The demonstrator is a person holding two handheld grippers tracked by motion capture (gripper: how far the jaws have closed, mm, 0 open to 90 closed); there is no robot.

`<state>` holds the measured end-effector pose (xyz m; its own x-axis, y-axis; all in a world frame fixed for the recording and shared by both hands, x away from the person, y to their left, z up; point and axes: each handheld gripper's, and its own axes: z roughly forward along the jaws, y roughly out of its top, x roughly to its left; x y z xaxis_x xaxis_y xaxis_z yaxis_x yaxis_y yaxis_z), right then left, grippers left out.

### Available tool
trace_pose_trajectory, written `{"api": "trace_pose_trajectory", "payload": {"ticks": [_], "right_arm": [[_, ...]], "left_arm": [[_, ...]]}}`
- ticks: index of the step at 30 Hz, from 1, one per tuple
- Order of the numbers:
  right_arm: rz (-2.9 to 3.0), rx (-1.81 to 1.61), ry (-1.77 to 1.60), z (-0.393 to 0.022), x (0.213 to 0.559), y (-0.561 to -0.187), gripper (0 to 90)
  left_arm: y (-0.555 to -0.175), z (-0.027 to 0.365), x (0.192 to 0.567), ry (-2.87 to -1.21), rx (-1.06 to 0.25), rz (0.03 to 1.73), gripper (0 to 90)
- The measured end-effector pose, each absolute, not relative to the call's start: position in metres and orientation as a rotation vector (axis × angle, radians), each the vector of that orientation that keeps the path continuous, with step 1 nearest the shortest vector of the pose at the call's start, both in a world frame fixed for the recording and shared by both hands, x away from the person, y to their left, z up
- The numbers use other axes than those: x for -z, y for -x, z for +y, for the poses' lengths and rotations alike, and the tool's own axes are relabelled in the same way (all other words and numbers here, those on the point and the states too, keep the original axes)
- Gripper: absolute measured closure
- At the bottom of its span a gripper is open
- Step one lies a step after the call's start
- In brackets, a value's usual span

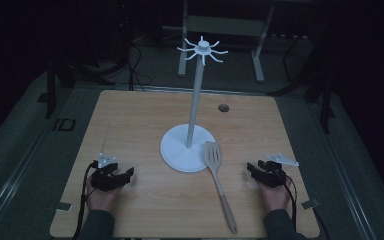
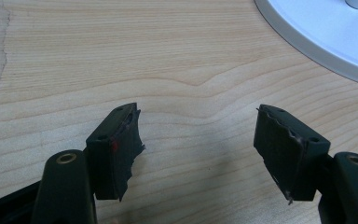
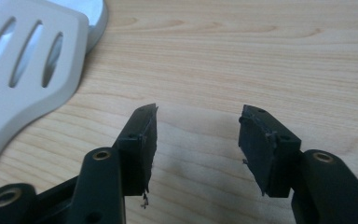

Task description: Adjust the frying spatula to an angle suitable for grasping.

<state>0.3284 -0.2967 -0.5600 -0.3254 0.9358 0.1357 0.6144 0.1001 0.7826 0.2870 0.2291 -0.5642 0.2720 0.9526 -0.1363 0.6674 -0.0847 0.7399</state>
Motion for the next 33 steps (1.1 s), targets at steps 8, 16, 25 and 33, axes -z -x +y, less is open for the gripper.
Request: {"api": "trace_pose_trajectory", "payload": {"ticks": [8, 16, 25, 33], "right_arm": [[2.009, -1.137, -1.382, -0.285, 0.532, -0.316, 48.3], [2.08, -1.135, -1.291, -0.267, 0.518, -0.316, 49.8], [2.051, -1.157, -1.111, -0.247, 0.499, -0.311, 74.9], [2.124, -1.19, -1.012, -0.221, 0.49, -0.324, 89.7]], "left_arm": [[-0.286, 0.229, 0.564, -1.833, -0.508, 1.463, 31.6], [-0.286, 0.23, 0.564, -1.831, -0.509, 1.47, 31.6], [-0.286, 0.229, 0.564, -1.821, -0.509, 1.47, 31.6], [-0.286, 0.23, 0.564, -1.823, -0.508, 1.47, 31.6]]}}
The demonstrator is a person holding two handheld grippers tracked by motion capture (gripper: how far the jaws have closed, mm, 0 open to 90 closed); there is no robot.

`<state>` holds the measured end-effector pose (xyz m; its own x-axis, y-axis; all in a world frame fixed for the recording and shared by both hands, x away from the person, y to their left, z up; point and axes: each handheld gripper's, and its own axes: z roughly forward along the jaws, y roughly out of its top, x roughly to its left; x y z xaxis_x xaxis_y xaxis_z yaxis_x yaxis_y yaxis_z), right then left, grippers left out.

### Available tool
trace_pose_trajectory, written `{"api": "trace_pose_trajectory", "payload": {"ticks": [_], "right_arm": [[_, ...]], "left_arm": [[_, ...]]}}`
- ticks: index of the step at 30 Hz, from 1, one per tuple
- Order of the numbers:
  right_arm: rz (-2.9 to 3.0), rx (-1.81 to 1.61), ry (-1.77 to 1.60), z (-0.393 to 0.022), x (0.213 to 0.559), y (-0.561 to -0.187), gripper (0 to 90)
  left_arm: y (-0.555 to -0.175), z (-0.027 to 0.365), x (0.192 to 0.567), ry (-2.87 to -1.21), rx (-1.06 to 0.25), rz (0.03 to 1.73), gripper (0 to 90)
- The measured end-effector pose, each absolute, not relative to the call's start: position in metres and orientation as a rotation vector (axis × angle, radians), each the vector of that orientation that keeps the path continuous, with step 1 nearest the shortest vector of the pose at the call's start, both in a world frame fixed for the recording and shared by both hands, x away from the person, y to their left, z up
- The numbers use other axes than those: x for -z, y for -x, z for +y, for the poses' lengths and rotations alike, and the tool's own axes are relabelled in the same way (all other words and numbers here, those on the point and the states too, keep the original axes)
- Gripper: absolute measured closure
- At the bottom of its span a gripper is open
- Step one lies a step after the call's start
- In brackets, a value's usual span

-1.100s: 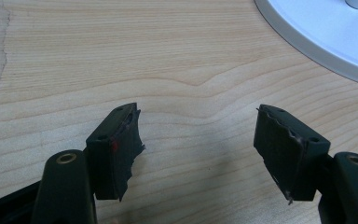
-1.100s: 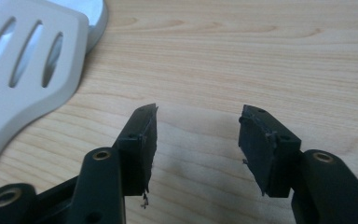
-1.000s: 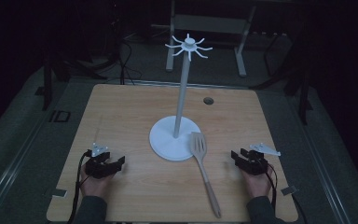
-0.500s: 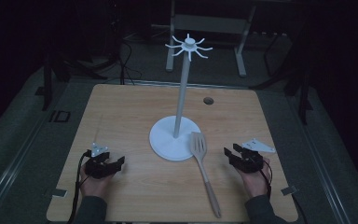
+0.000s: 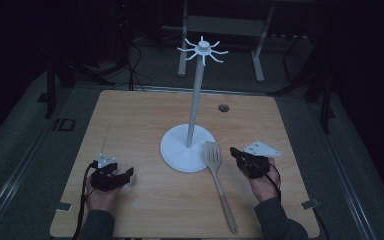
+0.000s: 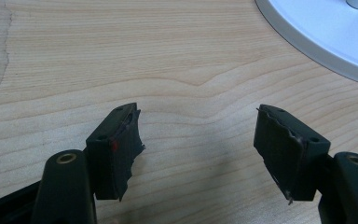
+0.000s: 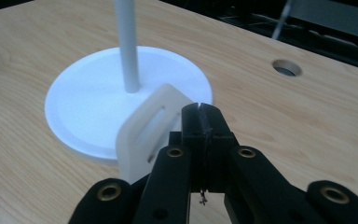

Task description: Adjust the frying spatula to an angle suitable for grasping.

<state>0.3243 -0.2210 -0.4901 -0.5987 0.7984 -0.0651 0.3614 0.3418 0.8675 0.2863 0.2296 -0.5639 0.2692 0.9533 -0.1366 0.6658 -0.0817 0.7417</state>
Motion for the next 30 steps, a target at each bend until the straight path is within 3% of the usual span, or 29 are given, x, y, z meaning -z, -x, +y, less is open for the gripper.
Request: {"api": "trace_pose_trajectory", "payload": {"ticks": [30], "right_arm": [[2.343, -1.118, -0.848, -0.146, 0.509, -0.376, 89.9]], "left_arm": [[-0.286, 0.23, 0.564, -1.821, -0.505, 1.466, 31.5]]}}
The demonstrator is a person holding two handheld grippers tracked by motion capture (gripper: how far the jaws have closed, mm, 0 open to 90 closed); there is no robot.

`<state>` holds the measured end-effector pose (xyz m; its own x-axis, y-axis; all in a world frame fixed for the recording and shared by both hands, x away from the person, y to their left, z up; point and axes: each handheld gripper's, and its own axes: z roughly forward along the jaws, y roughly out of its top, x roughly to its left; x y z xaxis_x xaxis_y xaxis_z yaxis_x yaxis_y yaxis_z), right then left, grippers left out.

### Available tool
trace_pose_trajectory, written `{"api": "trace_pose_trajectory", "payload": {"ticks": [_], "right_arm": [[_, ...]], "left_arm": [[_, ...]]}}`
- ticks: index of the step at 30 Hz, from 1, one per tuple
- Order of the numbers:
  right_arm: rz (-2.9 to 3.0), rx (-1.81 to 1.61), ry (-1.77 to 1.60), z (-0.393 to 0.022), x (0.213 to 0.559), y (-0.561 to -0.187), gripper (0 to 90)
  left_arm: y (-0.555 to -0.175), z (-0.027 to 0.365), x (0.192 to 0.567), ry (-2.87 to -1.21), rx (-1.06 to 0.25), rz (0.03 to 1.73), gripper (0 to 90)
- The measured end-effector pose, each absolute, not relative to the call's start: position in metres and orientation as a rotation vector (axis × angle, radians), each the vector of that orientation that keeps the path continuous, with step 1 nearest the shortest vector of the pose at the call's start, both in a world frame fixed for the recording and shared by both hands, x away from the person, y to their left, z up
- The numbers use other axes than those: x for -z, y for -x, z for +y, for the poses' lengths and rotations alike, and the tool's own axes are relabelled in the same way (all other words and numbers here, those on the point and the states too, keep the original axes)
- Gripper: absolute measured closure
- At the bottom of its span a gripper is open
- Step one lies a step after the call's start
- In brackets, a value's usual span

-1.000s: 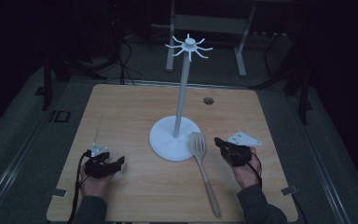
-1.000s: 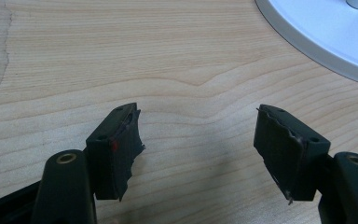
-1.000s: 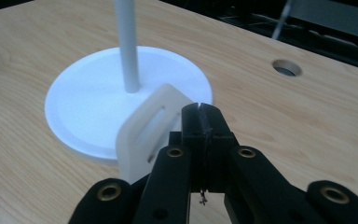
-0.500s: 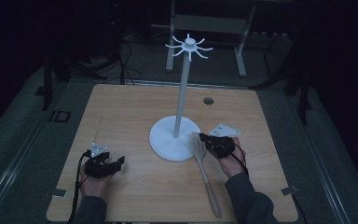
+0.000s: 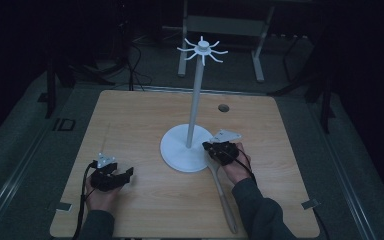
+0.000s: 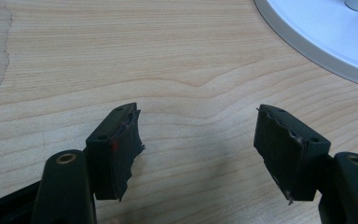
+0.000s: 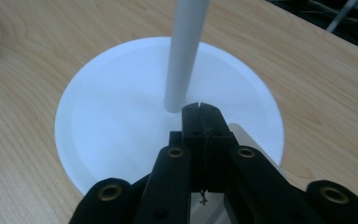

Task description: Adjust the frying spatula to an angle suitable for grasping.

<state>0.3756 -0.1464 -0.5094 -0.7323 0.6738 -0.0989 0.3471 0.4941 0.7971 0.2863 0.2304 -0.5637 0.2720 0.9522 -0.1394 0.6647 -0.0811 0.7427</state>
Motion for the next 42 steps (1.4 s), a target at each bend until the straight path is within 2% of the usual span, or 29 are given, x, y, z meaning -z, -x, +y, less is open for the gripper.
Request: {"api": "trace_pose_trajectory", "payload": {"ticks": [12, 22, 33, 34, 42], "right_arm": [[2.416, -1.028, -0.809, -0.124, 0.523, -0.385, 89.9], [2.417, -0.97, -0.872, -0.137, 0.527, -0.392, 90.0], [2.369, -0.87, -0.997, -0.172, 0.531, -0.403, 90.0], [2.347, -0.875, -1.076, -0.193, 0.536, -0.403, 90.0], [2.325, -0.892, -1.108, -0.222, 0.538, -0.386, 90.0]], "left_arm": [[-0.286, 0.231, 0.563, -1.817, -0.505, 1.464, 31.5], [-0.286, 0.231, 0.563, -1.816, -0.506, 1.467, 31.5], [-0.286, 0.231, 0.563, -1.815, -0.507, 1.466, 31.5], [-0.286, 0.231, 0.563, -1.815, -0.506, 1.467, 31.5], [-0.286, 0.229, 0.563, -1.822, -0.507, 1.469, 31.5]]}}
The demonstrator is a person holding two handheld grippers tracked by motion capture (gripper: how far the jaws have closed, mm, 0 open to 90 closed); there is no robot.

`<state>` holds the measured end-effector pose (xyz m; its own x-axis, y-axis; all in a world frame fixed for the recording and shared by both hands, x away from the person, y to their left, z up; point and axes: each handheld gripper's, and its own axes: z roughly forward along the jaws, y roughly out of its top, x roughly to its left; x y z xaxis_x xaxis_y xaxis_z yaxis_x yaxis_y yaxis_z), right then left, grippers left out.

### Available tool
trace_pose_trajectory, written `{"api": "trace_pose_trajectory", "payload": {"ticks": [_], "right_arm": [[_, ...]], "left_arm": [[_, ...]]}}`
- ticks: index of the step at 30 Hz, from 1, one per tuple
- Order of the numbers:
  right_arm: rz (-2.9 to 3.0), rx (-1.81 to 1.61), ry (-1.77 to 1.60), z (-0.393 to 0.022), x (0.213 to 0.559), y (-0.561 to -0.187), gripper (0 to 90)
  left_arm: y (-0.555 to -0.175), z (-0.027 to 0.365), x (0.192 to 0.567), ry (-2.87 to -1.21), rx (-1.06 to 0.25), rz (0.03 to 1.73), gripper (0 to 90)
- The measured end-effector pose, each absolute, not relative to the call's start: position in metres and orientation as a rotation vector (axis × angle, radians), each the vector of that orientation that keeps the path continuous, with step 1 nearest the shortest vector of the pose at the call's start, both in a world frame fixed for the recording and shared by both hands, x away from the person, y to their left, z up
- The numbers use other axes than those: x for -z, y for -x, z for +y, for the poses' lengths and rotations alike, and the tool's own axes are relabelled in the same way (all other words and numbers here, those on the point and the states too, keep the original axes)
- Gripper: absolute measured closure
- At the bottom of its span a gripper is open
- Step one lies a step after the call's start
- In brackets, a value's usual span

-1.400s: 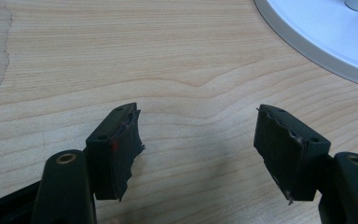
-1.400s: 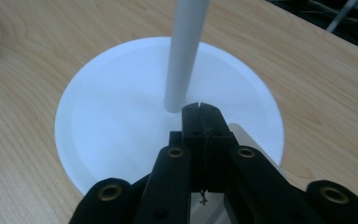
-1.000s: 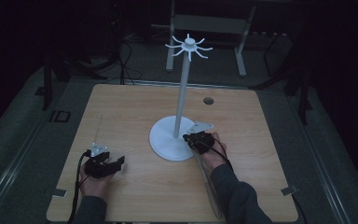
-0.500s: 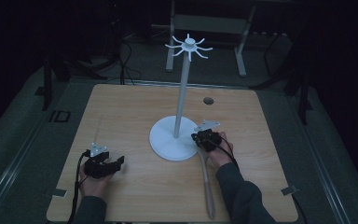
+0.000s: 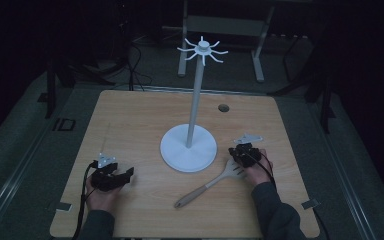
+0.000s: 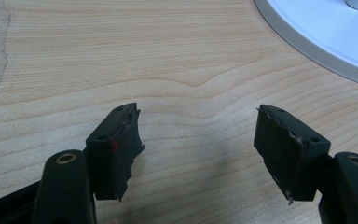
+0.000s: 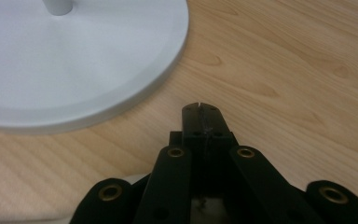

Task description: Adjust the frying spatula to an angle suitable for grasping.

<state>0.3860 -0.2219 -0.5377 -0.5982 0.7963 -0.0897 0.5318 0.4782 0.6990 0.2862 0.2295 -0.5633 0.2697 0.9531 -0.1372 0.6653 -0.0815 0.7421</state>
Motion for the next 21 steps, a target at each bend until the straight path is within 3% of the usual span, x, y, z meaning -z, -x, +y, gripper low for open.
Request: {"api": "trace_pose_trajectory", "payload": {"ticks": [21], "right_arm": [[2.257, -0.937, -1.224, -0.273, 0.535, -0.333, 90.0]], "left_arm": [[-0.286, 0.231, 0.563, -1.817, -0.506, 1.471, 31.5]]}}
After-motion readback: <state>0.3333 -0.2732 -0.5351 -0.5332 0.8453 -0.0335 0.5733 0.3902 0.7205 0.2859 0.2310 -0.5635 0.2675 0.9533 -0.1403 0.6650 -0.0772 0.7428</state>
